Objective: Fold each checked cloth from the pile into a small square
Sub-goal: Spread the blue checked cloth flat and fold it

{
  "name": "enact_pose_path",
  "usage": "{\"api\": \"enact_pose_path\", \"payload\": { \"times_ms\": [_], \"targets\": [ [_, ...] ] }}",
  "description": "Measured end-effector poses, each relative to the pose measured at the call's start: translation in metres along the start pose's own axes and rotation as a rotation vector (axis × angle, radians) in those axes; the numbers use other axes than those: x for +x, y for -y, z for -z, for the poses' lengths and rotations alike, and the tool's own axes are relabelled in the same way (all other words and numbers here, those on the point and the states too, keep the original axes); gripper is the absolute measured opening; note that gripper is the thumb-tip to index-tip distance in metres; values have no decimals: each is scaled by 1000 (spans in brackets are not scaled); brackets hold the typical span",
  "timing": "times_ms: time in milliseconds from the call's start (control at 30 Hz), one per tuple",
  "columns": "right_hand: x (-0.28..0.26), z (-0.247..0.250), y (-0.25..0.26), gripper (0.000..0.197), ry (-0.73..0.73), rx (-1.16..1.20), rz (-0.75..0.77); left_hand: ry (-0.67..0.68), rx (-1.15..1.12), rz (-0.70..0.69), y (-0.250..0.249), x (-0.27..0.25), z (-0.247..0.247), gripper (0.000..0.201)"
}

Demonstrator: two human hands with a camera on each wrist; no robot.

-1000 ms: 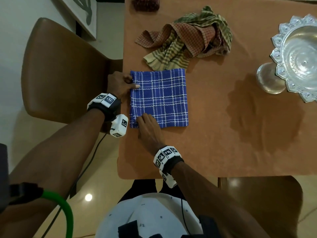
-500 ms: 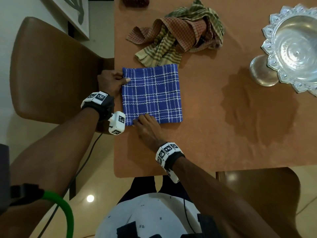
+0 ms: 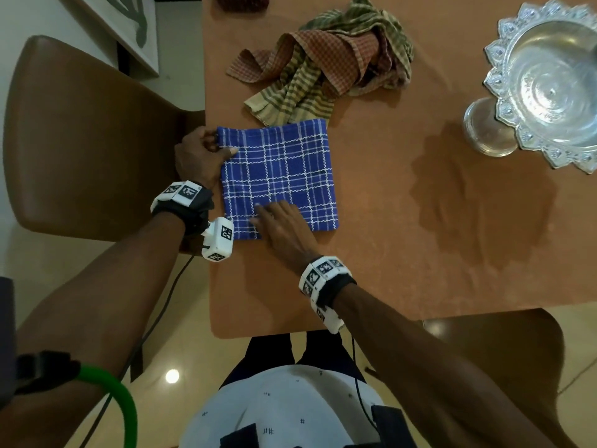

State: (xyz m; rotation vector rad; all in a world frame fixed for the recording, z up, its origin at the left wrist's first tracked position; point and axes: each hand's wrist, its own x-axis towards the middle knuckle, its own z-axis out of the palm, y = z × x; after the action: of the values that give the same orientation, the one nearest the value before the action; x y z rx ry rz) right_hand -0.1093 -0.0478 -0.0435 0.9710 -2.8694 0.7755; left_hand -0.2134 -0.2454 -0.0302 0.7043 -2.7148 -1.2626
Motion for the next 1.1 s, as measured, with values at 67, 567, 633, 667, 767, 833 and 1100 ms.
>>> {"api": "enact_pose_path", "payload": {
  "times_ms": [67,567,633,667,767,833,1100],
  "targets": [
    [18,8,-11,32,19,-54,-90,-110,85,52,-8,-7,-5,60],
    [49,23,-113,65,80,-152,-413,73,625,-277,11,-78,-66,70],
    [56,24,-103,61,41,-170,-487,64,662,-226,7,-77,-68,70],
    [62,19,-90,60,35,-169,-494,62,672,-226,8,-78,-69,69],
    [74,-5,-46,59,89,-68,-365,57,729,-254,10,-78,-70,64],
    [63,-12,-43,58,97,-16,-382,75,718,-268,13,-79,-68,63],
    [30,19,-74,63,-7,-189,-671,77,698,-236,3,-80,-65,64]
  ]
}}
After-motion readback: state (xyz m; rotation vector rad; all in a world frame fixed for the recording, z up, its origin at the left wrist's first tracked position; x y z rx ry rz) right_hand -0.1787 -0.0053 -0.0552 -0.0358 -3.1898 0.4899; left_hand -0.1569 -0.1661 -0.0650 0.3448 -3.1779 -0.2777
